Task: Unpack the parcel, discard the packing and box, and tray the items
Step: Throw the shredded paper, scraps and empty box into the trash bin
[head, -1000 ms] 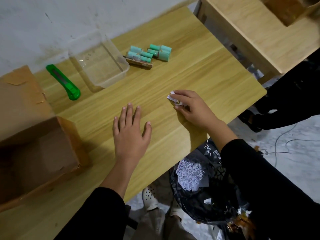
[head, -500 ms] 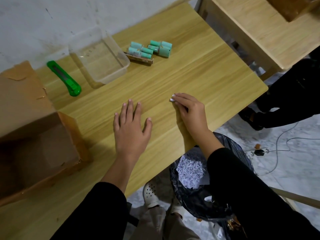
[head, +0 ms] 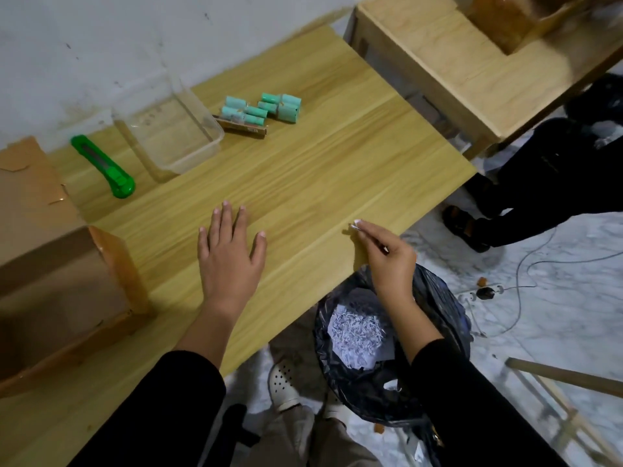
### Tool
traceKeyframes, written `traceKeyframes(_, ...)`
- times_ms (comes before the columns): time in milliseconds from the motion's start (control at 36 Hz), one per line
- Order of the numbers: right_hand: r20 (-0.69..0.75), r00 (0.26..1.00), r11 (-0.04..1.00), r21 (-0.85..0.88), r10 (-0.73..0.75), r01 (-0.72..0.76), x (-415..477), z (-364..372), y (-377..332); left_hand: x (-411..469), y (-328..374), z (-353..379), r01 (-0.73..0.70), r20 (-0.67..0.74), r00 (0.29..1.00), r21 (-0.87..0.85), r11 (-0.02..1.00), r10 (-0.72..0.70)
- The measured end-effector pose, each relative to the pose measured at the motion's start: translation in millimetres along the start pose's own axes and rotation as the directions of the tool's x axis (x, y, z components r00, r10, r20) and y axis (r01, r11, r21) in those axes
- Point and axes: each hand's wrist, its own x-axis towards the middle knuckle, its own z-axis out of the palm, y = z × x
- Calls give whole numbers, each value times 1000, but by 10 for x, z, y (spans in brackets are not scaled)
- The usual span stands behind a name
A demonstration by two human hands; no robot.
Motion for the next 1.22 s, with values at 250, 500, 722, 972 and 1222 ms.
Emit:
traceKeyframes(250, -282, 930, 954, -119, 234, -275, -475, -1011, 721, -264, 459, 193, 105, -19, 994, -14, 994, -106)
traceKeyframes(500, -111, 912, 843, -350, 395, -408, -723, -1292, 1093, -307, 582, 304, 172, -42, 984, -44, 984, -174)
traceKeyframes(722, -52, 904, 844, -340, 425, -416, -754, -1385, 1022, -419, 633, 291, 162, -29, 986, -57, 985, -164)
traceKeyframes(972, 35, 972, 916, -344, 233, -208, -424, -1224, 339, -365, 441, -135, 52, 124, 991, -52, 997, -46)
traceKeyframes(1222, 410, 910, 952, -244, -70, 183, -320, -137, -771, -584, -174, -1082, 225, -251, 930, -191, 955, -269)
